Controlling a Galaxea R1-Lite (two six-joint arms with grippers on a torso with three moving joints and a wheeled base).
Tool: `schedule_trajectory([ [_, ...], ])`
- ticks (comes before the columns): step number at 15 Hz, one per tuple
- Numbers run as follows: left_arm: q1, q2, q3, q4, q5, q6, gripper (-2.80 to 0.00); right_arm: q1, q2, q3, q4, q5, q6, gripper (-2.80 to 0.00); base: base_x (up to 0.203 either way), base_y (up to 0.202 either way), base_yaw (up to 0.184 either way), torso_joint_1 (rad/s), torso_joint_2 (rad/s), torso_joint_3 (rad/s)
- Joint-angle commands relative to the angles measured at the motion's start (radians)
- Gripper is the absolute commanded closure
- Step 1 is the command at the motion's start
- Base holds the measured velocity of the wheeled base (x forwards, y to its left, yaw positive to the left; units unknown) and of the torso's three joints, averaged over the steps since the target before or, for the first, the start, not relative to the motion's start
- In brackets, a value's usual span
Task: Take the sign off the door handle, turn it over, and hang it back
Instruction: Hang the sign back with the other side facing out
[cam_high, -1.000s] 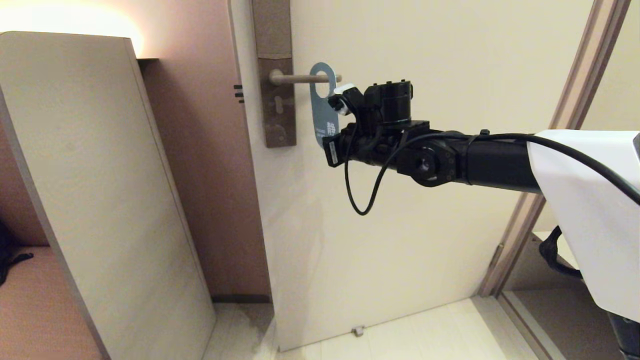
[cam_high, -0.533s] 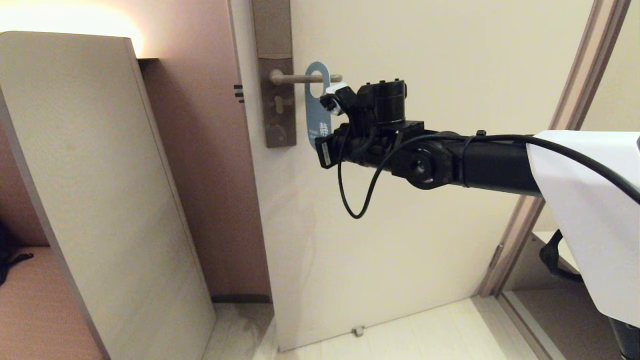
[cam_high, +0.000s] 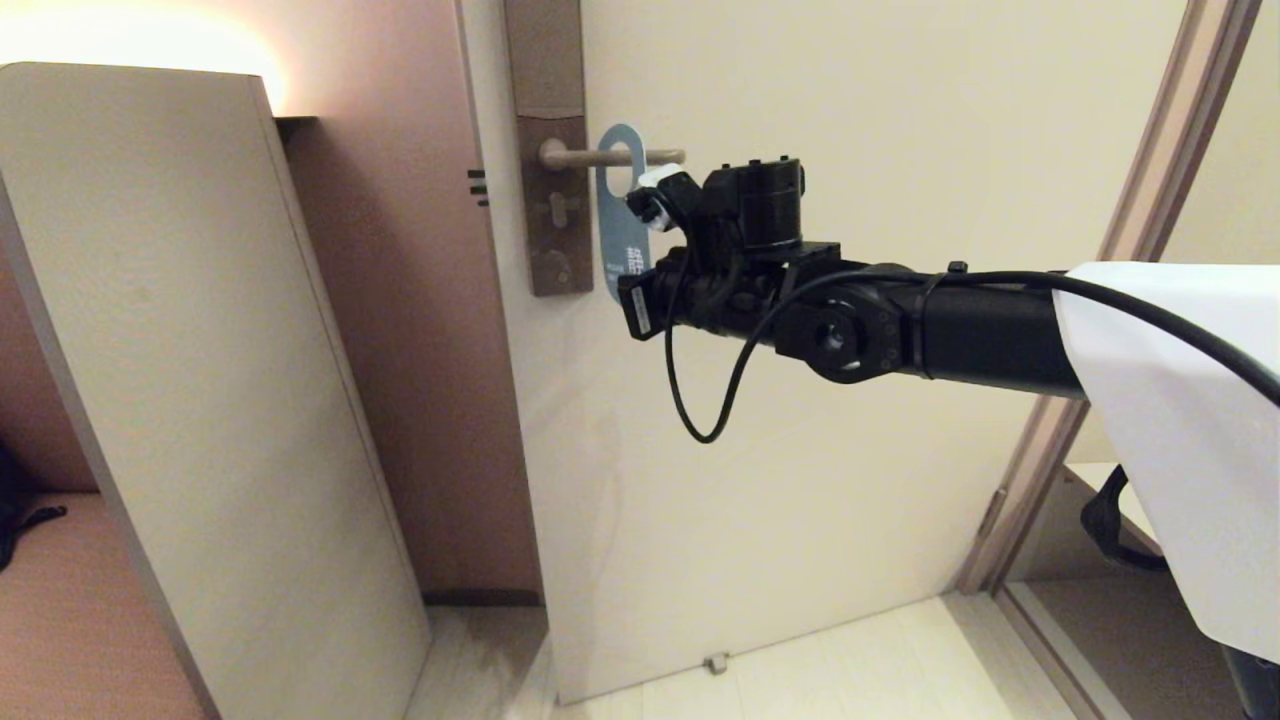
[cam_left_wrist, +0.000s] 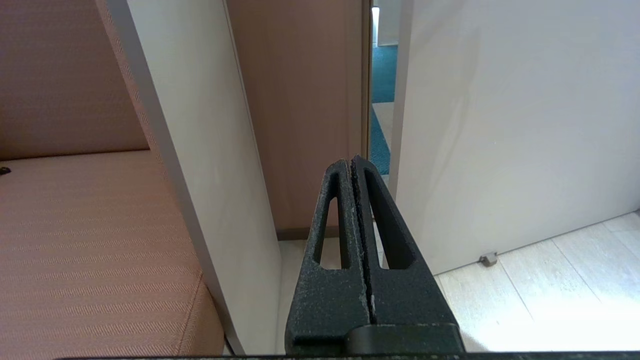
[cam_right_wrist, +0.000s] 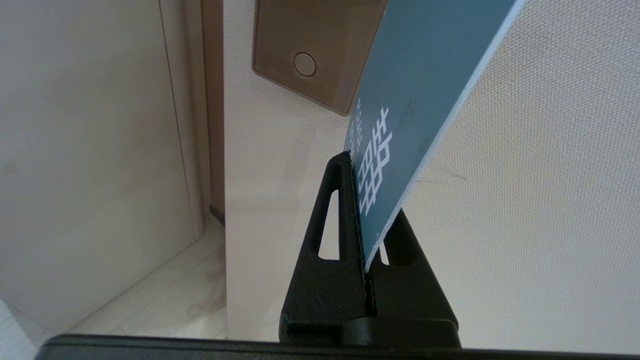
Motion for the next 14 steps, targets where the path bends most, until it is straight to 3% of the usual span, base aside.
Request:
schedule_trajectory([
  [1,0.0,0.002,0.0,0.0,0.0,0.0,0.0,0.0,0.0,0.0,-0.001,0.001,-0.001,0.0,0.0,0.0,0.0,0.0,0.0,0.0],
  [4,0.0,0.002,0.0,0.0,0.0,0.0,0.0,0.0,0.0,0.0,-0.001,0.001,0.0,0.0,0.0,0.0,0.0,0.0,0.0,0.0],
  [5,0.0,0.002,0.0,0.0,0.0,0.0,0.0,0.0,0.0,0.0,-0.001,0.001,0.0,-2.8,0.0,0.0,0.0,0.0,0.0,0.0],
  [14,0.0,0.002,0.0,0.0,0.0,0.0,0.0,0.007,-0.021,0.011,0.004,0.001,0.002,-2.8,0.0,0.0,0.0,0.0,0.0,0.0],
])
